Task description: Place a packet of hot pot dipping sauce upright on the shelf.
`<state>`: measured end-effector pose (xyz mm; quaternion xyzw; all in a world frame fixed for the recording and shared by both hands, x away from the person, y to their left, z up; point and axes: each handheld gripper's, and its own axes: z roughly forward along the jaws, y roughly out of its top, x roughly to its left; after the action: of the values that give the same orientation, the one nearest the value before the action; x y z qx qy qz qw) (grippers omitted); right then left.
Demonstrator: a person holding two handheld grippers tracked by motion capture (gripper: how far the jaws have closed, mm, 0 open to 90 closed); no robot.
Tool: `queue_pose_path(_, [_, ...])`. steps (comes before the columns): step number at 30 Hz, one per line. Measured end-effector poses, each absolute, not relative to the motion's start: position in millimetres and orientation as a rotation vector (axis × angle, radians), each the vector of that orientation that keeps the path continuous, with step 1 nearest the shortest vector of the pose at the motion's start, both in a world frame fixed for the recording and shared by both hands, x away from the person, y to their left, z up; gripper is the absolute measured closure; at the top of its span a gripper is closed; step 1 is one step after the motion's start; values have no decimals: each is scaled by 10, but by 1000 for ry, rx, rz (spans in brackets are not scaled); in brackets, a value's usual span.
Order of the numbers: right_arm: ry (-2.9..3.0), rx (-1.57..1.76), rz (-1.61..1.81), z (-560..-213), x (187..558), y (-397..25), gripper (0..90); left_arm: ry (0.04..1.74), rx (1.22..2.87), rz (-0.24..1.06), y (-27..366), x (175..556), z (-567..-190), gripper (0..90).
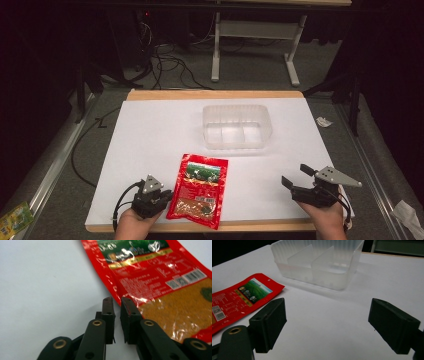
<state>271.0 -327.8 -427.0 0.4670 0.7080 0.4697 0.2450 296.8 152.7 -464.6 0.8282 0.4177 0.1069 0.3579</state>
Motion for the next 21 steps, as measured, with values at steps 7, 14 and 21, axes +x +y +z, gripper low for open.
queue_pose_path(7, [1943, 1273, 1289, -4289, 2723, -3238, 128, 1129, 2008, 251, 1495, 3145, -4604, 635])
queue_pose_path(14, [1979, 1241, 1281, -4311, 2718, -3176, 122, 1185, 1941, 72, 1439, 3445, -4703, 516])
queue_pose_path(21, [1994, 1245, 1277, -4335, 2728, -3147, 115, 1212, 1930, 47, 1421, 3624, -4774, 511])
